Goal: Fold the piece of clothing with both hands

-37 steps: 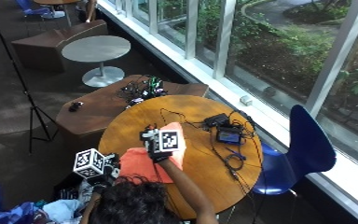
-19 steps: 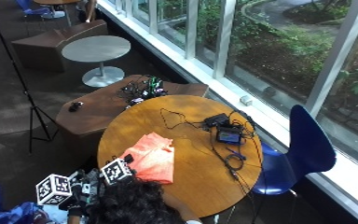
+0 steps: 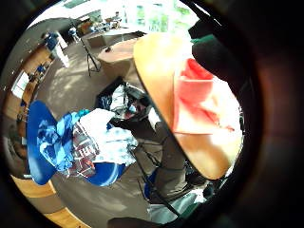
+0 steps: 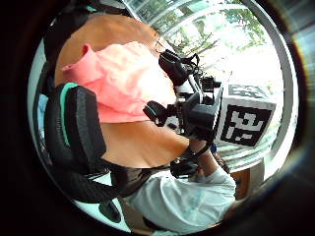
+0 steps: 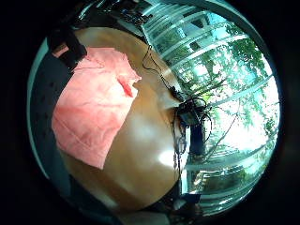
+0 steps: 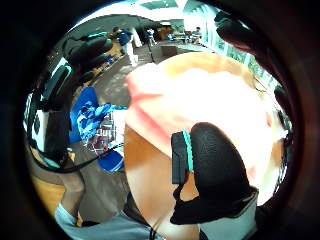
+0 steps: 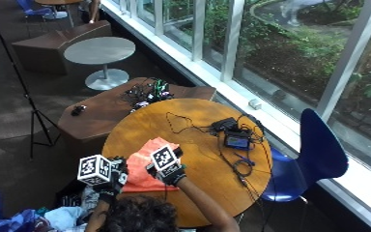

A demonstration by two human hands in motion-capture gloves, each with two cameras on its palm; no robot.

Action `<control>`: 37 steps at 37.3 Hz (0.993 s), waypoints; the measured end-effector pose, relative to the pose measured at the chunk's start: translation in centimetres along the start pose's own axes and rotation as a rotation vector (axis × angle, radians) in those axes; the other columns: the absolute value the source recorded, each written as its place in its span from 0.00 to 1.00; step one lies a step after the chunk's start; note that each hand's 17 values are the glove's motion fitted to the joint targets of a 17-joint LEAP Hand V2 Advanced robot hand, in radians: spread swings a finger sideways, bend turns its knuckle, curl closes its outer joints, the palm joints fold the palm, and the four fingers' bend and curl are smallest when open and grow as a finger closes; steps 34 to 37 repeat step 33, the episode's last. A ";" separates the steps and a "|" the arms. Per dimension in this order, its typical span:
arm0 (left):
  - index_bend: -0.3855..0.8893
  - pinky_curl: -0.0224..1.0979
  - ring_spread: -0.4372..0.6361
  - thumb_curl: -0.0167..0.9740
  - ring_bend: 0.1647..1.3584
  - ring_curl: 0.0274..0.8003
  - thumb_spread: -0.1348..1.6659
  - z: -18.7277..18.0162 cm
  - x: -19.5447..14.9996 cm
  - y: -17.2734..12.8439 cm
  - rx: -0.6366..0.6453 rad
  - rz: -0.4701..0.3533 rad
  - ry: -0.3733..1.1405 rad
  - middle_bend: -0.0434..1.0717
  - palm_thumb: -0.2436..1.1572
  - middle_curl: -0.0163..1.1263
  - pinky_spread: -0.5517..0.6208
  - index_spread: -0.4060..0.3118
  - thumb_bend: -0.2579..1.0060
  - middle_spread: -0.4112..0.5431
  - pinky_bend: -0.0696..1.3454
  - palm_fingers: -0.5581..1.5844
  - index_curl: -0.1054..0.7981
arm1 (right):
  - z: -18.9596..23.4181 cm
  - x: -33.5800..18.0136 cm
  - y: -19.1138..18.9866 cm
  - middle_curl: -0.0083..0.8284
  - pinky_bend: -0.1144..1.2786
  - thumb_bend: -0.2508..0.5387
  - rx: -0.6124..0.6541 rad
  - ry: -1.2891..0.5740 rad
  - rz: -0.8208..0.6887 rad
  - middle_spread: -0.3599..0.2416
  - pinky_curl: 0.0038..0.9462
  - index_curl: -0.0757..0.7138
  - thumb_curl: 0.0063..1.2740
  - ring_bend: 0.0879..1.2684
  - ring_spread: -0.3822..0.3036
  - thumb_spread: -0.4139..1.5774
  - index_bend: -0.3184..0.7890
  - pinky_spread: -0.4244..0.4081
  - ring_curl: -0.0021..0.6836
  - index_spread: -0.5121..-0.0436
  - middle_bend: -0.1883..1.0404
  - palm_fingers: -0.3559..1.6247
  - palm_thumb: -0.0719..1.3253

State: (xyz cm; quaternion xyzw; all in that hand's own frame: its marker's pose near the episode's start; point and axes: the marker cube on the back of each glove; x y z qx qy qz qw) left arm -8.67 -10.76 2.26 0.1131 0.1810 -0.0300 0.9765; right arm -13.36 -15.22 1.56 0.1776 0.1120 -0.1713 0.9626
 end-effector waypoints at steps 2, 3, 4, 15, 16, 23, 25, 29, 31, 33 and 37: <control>0.43 0.36 0.52 0.29 0.26 0.37 0.93 0.2 2.1 -0.9 -0.020 0.045 -0.040 0.20 0.45 0.36 0.60 0.41 0.34 0.39 0.37 0.50 0.51 | -0.7 3.8 2.0 0.48 0.64 0.26 -0.086 0.057 0.048 0.47 0.45 0.38 0.42 0.34 0.25 0.76 0.43 0.24 0.57 0.43 0.28 0.45 0.56; 0.43 0.36 0.52 0.29 0.26 0.37 0.93 0.3 3.0 -1.3 -0.030 0.066 -0.062 0.21 0.45 0.36 0.60 0.40 0.33 0.39 0.36 0.50 0.51 | -0.8 5.4 2.8 0.48 0.63 0.25 -0.127 0.079 0.073 0.47 0.44 0.39 0.41 0.31 0.27 0.77 0.44 0.26 0.56 0.42 0.29 0.44 0.53; 0.43 0.36 0.52 0.29 0.26 0.37 0.93 0.5 3.8 -1.6 -0.041 0.085 -0.084 0.21 0.44 0.36 0.60 0.40 0.33 0.39 0.36 0.50 0.51 | -0.8 6.9 3.5 0.48 0.61 0.26 -0.165 0.095 0.097 0.48 0.43 0.39 0.40 0.29 0.28 0.79 0.44 0.29 0.54 0.41 0.30 0.43 0.52; 0.41 0.36 0.53 0.27 0.26 0.38 0.90 2.1 9.9 -2.3 -0.158 0.166 -0.307 0.19 0.37 0.36 0.63 0.39 0.27 0.39 0.35 0.48 0.51 | -0.3 18.3 10.2 0.46 0.52 0.26 -0.372 0.096 0.376 0.43 0.37 0.42 0.30 0.17 0.45 0.88 0.41 0.56 0.45 0.31 0.30 0.36 0.30; 0.42 0.36 0.53 0.28 0.26 0.38 0.90 2.2 10.2 -2.1 -0.169 0.170 -0.312 0.20 0.37 0.36 0.63 0.39 0.27 0.39 0.35 0.48 0.51 | -0.3 18.7 10.5 0.45 0.52 0.27 -0.372 0.086 0.394 0.43 0.36 0.43 0.29 0.16 0.45 0.88 0.42 0.57 0.44 0.30 0.30 0.36 0.30; 0.42 0.36 0.54 0.27 0.27 0.38 0.89 2.1 11.4 -1.5 -0.193 0.182 -0.312 0.19 0.35 0.35 0.65 0.40 0.25 0.40 0.35 0.46 0.51 | -0.6 19.4 11.7 0.44 0.52 0.29 -0.352 0.022 0.453 0.43 0.36 0.42 0.27 0.16 0.51 0.89 0.40 0.65 0.44 0.29 0.31 0.35 0.26; 0.42 0.36 0.54 0.27 0.27 0.38 0.89 2.1 11.3 -1.5 -0.186 0.177 -0.319 0.19 0.35 0.35 0.65 0.40 0.25 0.40 0.35 0.46 0.51 | -0.9 19.2 11.7 0.44 0.52 0.29 -0.345 0.017 0.456 0.43 0.36 0.41 0.26 0.16 0.52 0.89 0.40 0.67 0.44 0.28 0.31 0.35 0.26; 0.42 0.36 0.55 0.27 0.27 0.38 0.89 1.8 11.1 -1.3 -0.174 0.179 -0.326 0.20 0.35 0.34 0.66 0.40 0.24 0.40 0.35 0.46 0.51 | -1.2 18.8 11.7 0.44 0.51 0.31 -0.328 0.005 0.455 0.42 0.35 0.41 0.25 0.17 0.53 0.90 0.40 0.68 0.44 0.28 0.31 0.35 0.26; 0.42 0.36 0.55 0.27 0.27 0.38 0.89 1.8 11.0 -1.1 -0.170 0.177 -0.332 0.20 0.35 0.34 0.66 0.40 0.24 0.40 0.35 0.46 0.51 | -1.3 18.6 11.6 0.44 0.51 0.31 -0.320 -0.004 0.457 0.43 0.35 0.41 0.25 0.17 0.53 0.90 0.40 0.68 0.45 0.28 0.31 0.35 0.26; 0.42 0.36 0.55 0.27 0.27 0.38 0.89 1.6 11.0 -0.7 -0.172 0.172 -0.338 0.20 0.36 0.34 0.66 0.40 0.24 0.40 0.35 0.46 0.51 | -1.4 18.3 11.6 0.44 0.51 0.31 -0.312 -0.010 0.460 0.43 0.35 0.41 0.25 0.17 0.53 0.91 0.40 0.69 0.45 0.29 0.31 0.35 0.27; 0.42 0.36 0.55 0.27 0.27 0.38 0.89 1.6 11.0 -0.7 -0.172 0.172 -0.338 0.20 0.36 0.34 0.66 0.40 0.24 0.40 0.35 0.46 0.51 | -1.4 18.3 11.6 0.44 0.51 0.31 -0.312 -0.010 0.460 0.43 0.35 0.41 0.25 0.17 0.53 0.91 0.40 0.69 0.45 0.29 0.31 0.35 0.27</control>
